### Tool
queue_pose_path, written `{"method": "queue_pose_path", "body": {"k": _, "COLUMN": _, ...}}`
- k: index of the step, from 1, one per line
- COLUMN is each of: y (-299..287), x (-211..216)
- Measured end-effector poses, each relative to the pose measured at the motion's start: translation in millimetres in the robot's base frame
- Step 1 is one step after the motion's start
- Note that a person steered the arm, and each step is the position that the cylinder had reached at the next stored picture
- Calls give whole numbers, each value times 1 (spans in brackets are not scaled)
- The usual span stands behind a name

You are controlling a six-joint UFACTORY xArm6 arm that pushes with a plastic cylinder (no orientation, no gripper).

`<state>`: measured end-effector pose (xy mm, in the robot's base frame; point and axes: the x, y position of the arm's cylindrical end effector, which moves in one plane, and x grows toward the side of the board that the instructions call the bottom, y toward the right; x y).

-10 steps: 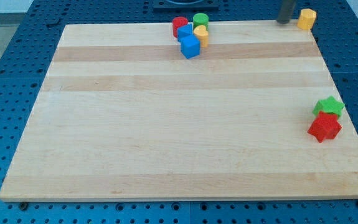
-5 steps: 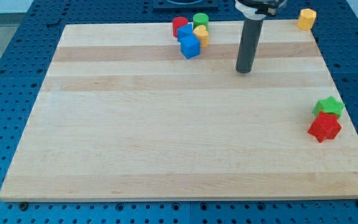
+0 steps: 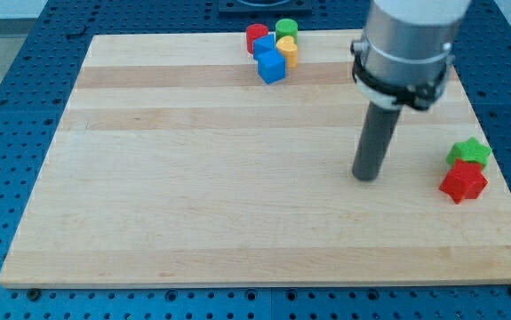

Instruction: Move your arm closer to the green star

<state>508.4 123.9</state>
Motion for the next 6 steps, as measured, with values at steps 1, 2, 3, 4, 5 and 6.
{"method": "queue_pose_path", "body": {"k": 1, "y": 33, "x": 47}}
{"method": "queue_pose_path", "body": {"k": 2, "y": 82, "x": 60}}
{"method": "queue_pose_path", "body": {"k": 3, "y": 142, "x": 57}}
{"method": "queue_pose_path", "body": {"k": 4, "y": 182, "x": 30}}
{"method": "queue_pose_path", "body": {"k": 5, "y": 192, "x": -14}}
{"method": "queue_pose_path", "body": {"k": 6, "y": 176, "x": -36}}
